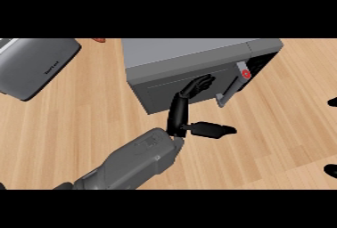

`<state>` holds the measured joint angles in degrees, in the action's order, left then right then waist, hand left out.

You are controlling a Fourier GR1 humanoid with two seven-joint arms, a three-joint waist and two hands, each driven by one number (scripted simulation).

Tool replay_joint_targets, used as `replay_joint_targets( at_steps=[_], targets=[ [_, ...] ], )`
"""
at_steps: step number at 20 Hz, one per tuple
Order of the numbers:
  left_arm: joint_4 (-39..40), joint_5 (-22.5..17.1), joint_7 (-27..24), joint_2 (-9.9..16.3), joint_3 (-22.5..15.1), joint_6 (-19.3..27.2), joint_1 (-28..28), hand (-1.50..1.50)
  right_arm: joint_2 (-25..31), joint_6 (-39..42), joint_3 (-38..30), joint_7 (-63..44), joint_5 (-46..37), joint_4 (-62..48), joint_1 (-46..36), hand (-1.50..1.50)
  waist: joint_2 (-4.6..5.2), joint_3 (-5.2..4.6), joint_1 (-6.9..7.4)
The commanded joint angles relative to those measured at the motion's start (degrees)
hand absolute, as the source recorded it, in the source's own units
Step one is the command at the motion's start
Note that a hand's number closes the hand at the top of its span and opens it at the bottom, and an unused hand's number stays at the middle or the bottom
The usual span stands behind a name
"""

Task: Pick up the milk, place it into the microwave and close the microwave

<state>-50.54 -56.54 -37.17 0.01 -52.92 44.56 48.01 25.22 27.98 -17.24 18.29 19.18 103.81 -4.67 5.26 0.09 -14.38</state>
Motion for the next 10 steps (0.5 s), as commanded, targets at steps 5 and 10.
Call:
replay_joint_targets(
  at_steps=[5,10],
  targets=[
    [5.5,-3.2,-0.9,0.0,3.8,0.2,3.3,-1.50,1.4,2.5,-0.8,-2.5,6.4,-4.9,-3.0,-1.50,0.59,-0.18,-0.51],
    [5.9,-4.3,-2.1,0.0,3.9,0.7,3.9,-1.50,2.6,4.0,-1.9,-2.9,9.1,-7.6,-4.2,-1.50,0.42,-0.08,-1.52]
  ],
)
